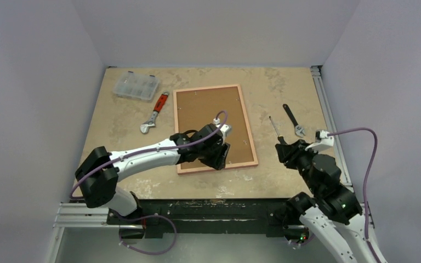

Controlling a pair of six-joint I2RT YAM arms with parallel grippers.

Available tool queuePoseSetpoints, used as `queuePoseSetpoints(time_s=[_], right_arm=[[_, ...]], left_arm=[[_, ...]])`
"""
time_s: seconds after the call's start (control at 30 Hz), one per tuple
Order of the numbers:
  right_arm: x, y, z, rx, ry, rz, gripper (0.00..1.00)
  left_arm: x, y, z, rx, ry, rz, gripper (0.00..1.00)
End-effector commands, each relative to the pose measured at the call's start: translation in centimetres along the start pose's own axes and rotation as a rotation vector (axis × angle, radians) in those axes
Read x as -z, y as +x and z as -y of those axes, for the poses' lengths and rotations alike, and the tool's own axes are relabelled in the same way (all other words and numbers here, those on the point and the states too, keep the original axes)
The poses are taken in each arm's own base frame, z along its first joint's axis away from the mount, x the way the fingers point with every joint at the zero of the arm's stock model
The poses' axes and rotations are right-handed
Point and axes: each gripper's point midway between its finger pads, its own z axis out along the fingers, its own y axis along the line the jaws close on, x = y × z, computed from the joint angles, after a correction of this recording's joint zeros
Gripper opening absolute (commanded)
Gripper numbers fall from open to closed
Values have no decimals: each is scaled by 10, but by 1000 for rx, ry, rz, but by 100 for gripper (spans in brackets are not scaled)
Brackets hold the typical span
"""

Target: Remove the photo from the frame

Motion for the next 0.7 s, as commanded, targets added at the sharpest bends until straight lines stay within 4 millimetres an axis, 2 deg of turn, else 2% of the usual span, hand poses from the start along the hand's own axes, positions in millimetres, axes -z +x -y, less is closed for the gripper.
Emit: queuePoseSetpoints(time_s=[0.0, 0.23, 0.37, 0.53, 0.67], right_arm=[[24, -31, 5, -62, 6, 143, 0], [55, -50, 13, -143, -42, 293, 0], [64, -54, 14, -164, -71, 332, 0], [66, -55, 14, -163, -75, 335, 0], [67, -55, 14, -166, -77, 342, 0]], left_arm=[[-6, 15, -25, -194, -166, -55, 53], [-31, 7, -33, -431, -365, -74, 54], [-43, 5, -30, -487, -387, -89, 55], [-54, 17, -17, -541, -360, -122, 54], [-67, 30, -19, -526, -360, -162, 51]])
